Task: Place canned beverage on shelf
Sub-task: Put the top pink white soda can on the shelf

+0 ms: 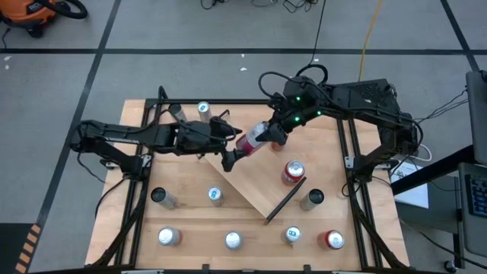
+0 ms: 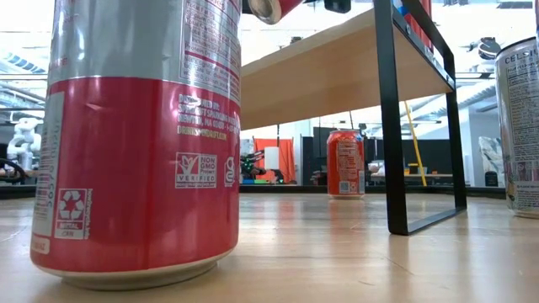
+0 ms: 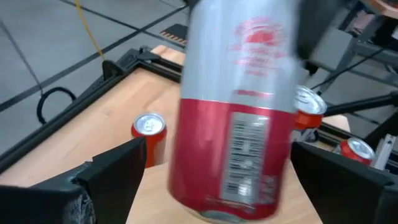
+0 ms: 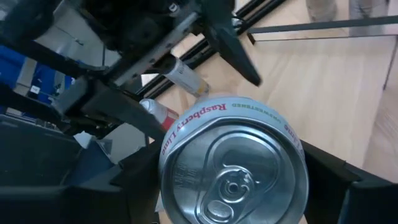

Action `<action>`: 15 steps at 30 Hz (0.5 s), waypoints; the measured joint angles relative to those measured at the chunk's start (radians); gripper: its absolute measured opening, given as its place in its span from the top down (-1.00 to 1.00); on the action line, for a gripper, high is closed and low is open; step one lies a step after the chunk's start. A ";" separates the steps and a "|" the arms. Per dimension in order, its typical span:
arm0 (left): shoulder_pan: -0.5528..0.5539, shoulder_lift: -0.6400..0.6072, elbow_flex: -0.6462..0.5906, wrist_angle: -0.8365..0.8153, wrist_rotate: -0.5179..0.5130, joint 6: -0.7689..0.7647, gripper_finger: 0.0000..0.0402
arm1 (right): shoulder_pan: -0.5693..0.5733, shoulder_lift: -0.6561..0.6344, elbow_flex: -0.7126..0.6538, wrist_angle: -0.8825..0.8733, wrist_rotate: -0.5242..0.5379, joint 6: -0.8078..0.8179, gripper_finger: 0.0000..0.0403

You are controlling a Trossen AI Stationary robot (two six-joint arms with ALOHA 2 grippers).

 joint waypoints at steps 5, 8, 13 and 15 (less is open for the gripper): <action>0.002 0.019 0.000 0.006 -0.004 -0.029 -0.99 | 0.007 0.000 0.000 0.020 0.002 -0.003 -0.34; 0.002 0.033 0.000 0.002 0.011 -0.029 -0.99 | 0.008 0.000 0.000 0.028 -0.007 -0.003 -0.34; 0.002 0.039 0.000 0.007 0.021 -0.052 -0.99 | 0.008 0.000 0.000 0.049 -0.025 0.009 -0.34; 0.002 0.039 0.000 0.008 0.021 -0.056 -0.98 | 0.008 0.000 0.000 0.056 -0.033 0.020 -0.34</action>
